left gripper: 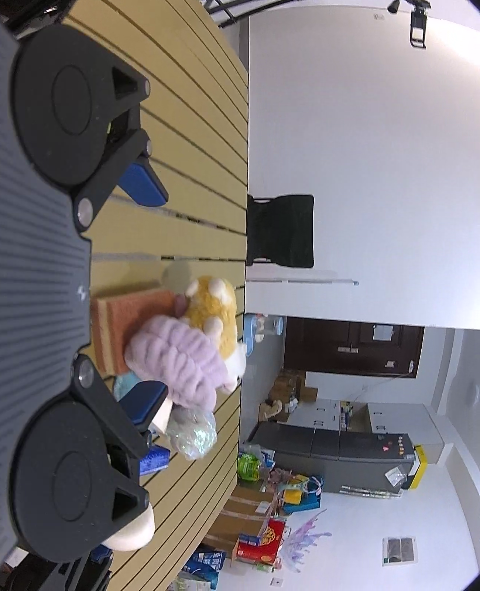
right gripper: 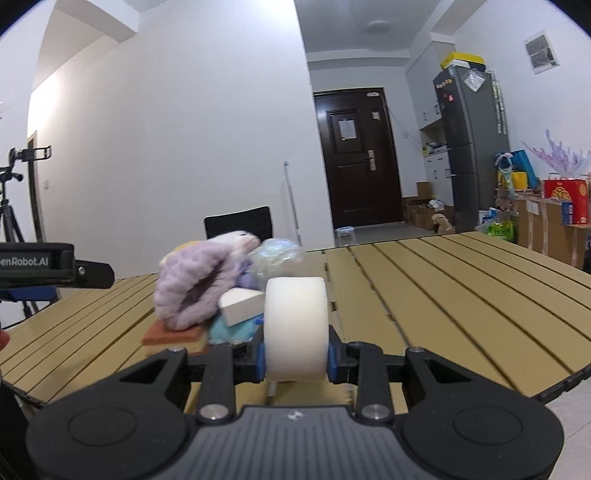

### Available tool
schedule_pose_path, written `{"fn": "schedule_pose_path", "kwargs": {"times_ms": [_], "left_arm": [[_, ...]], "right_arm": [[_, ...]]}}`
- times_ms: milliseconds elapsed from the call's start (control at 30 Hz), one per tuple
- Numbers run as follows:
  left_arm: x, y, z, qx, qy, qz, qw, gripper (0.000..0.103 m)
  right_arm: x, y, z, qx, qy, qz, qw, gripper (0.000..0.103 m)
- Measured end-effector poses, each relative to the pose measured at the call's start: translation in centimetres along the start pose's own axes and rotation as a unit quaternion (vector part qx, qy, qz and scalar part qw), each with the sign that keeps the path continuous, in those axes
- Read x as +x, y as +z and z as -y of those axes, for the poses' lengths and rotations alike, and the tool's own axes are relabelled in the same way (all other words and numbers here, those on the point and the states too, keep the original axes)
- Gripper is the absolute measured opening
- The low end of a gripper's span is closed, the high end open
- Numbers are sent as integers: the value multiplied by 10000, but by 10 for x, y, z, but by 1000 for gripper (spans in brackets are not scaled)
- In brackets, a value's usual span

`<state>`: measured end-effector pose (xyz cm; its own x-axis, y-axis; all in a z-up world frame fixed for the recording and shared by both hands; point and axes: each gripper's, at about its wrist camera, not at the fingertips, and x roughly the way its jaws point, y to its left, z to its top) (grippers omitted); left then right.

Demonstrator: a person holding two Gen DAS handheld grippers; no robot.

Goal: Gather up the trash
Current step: 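Grasp the pink fuzzy headband with the left tool while the right tool holds the tape roll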

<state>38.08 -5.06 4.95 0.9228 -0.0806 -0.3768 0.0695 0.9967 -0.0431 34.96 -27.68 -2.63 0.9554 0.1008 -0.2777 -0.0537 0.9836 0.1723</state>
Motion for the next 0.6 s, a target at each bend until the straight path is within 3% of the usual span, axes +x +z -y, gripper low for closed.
{"fn": "schedule_pose_path", "kwargs": {"times_ms": [600], "left_arm": [[72, 1, 32, 93, -243, -268, 9993, 102]], "right_arm": [[7, 0, 69, 223, -822, -137, 9963, 28]]}}
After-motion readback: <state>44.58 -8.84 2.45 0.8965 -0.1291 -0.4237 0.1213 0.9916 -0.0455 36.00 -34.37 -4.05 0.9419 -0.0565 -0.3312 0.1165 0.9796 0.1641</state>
